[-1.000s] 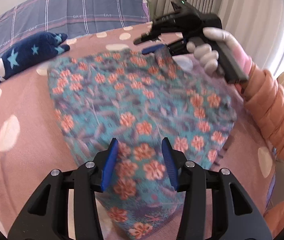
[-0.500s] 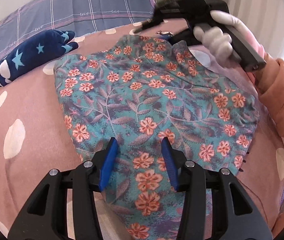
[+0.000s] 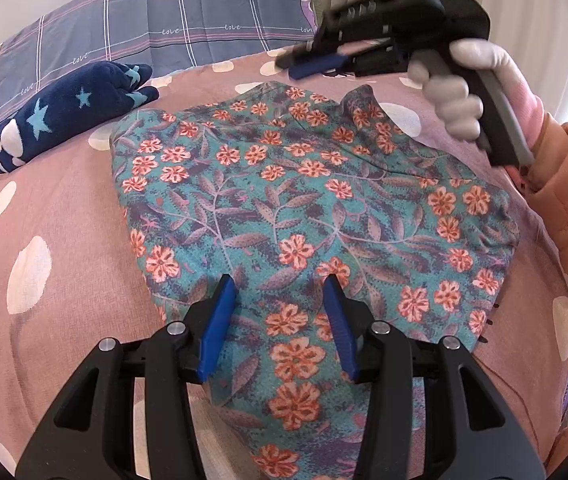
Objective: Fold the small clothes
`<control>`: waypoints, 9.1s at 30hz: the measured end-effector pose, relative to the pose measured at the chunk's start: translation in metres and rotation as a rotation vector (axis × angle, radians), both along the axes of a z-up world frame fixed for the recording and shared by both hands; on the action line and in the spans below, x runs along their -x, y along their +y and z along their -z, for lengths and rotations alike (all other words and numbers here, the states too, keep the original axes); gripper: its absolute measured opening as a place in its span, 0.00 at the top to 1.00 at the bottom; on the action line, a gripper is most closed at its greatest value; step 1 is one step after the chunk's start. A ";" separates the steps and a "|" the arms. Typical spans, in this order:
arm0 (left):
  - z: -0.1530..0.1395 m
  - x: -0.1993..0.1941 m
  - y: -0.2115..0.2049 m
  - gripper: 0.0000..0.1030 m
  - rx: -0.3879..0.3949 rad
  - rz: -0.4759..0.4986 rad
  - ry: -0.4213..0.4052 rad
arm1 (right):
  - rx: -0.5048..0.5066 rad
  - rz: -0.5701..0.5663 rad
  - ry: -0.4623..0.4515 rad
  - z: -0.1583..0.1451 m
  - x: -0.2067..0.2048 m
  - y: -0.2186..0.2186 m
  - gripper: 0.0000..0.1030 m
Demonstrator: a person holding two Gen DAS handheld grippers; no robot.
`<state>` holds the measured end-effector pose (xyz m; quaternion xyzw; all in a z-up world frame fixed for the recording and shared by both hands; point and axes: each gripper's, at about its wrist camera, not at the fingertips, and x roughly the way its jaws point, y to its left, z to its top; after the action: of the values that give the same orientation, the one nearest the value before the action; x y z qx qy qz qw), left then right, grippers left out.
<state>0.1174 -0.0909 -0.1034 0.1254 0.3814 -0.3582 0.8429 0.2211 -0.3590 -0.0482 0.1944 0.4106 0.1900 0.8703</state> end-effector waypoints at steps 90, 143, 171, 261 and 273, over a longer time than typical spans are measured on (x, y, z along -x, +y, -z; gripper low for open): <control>-0.013 0.103 0.063 0.95 -0.016 -0.006 -0.036 | 0.115 0.171 -0.041 0.044 0.227 0.052 0.81; 0.008 -0.095 0.024 0.47 0.160 -0.098 0.262 | -0.102 0.037 0.147 0.054 0.069 -0.019 0.43; -0.178 0.026 -0.014 0.91 0.261 0.035 -0.411 | 0.339 0.179 -0.489 -0.126 0.212 0.054 0.86; -0.117 0.129 -0.293 0.26 0.109 0.450 -0.410 | 0.385 0.990 -0.110 -0.069 0.386 -0.160 0.41; -0.144 0.158 -0.246 0.03 0.176 0.384 -0.490 | 0.384 0.993 -0.192 -0.094 0.436 -0.087 0.16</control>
<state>-0.0401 -0.3368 0.0405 0.2044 0.1040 -0.5013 0.8343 -0.2149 -0.4460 0.0457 0.1844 0.2154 -0.3058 0.9089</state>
